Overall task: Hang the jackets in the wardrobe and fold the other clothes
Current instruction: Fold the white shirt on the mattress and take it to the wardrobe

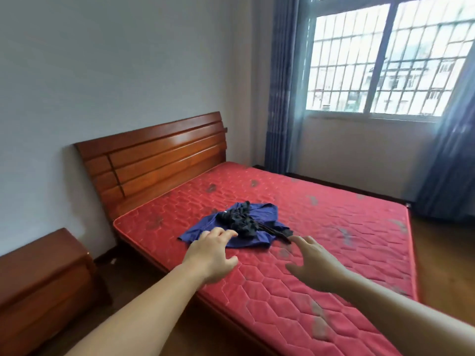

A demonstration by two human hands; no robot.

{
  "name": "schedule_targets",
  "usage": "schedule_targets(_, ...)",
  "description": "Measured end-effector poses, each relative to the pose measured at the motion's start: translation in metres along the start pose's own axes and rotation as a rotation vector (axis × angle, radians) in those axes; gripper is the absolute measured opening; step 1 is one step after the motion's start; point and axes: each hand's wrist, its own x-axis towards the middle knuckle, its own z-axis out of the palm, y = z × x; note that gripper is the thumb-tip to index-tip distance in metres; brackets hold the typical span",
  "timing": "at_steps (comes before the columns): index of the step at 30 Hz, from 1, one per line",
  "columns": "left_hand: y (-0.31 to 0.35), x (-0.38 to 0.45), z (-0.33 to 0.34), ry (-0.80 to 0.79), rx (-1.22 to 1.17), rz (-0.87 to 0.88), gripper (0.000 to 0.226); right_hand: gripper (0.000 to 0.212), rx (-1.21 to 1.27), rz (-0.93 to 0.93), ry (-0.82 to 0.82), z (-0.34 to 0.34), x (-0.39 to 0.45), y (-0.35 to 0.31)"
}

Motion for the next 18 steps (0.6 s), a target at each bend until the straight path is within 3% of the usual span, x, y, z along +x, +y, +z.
schedule_targets(7,0.183,-0.004,0.052,-0.087,-0.025,0.210,0.060,0.069,0.078,0.226,0.088,-0.055,-0.129,0.144)
schedule_targets(18,0.366,0.041,0.135,-0.251,-0.139,0.542,0.057,0.069,0.128,0.692,0.250,-0.087,-0.246,0.280)
